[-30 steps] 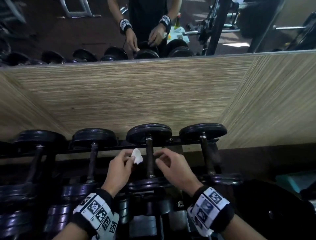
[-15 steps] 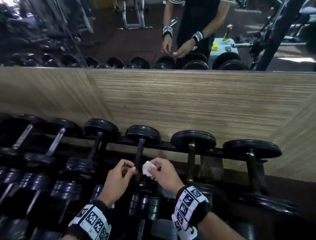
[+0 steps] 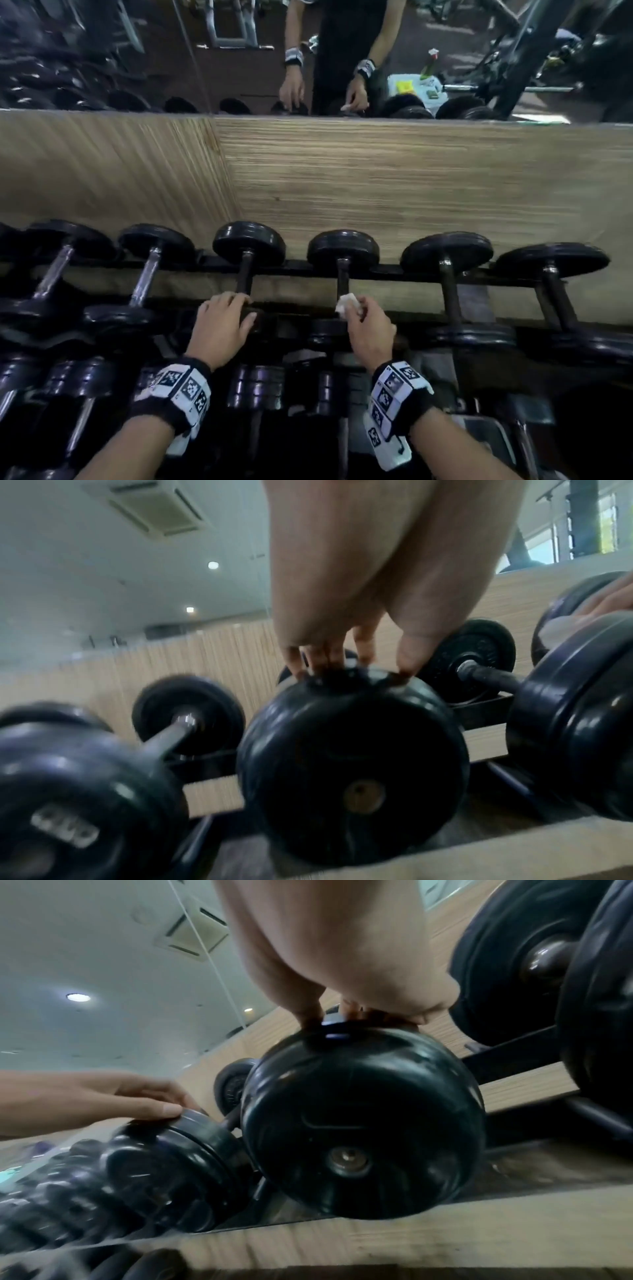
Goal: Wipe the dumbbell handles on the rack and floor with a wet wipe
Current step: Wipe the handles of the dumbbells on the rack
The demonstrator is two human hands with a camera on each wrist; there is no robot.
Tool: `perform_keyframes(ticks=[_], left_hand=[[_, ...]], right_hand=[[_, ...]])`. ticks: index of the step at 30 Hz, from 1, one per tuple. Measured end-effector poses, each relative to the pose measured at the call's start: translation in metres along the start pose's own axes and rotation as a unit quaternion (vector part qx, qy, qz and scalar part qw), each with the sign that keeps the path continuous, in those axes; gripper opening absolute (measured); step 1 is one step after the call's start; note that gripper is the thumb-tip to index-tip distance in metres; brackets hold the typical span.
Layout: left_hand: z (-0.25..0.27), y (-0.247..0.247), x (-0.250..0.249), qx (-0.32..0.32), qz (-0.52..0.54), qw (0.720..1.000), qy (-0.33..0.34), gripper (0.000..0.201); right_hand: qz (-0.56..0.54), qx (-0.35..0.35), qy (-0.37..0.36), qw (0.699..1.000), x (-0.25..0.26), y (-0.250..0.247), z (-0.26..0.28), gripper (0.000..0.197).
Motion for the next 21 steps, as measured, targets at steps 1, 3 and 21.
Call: perform_keyframes(ticks=[1,3,21], left_hand=[[-0.002,0.008,0.007,0.024,-0.006,1.000,0.009,0.040],[-0.004,0.019,0.014,0.041,-0.016,0.998,0.040,0.056],[-0.009,0.024,0.021,0.076,0.039,0.990,0.108,0.043]], right_hand=[[-0.011,-0.027,0.020,0.999,-0.002,0.001,0.005,0.025],[-0.027,-0.065,0.030,0.997,0.000,0.003,0.013,0.025],[0.024,-0.141,0.129,0.981,0.010,0.007,0.027,0.024]])
Point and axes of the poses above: each hand's wrist, its own z-axis away from the middle knuckle, its own y-axis out of the palm, x = y × z, the point moved 10 cm from there along -z, towards the middle knuckle, and after that the axes turned 13 degrees about x, right-handed, at the moved point
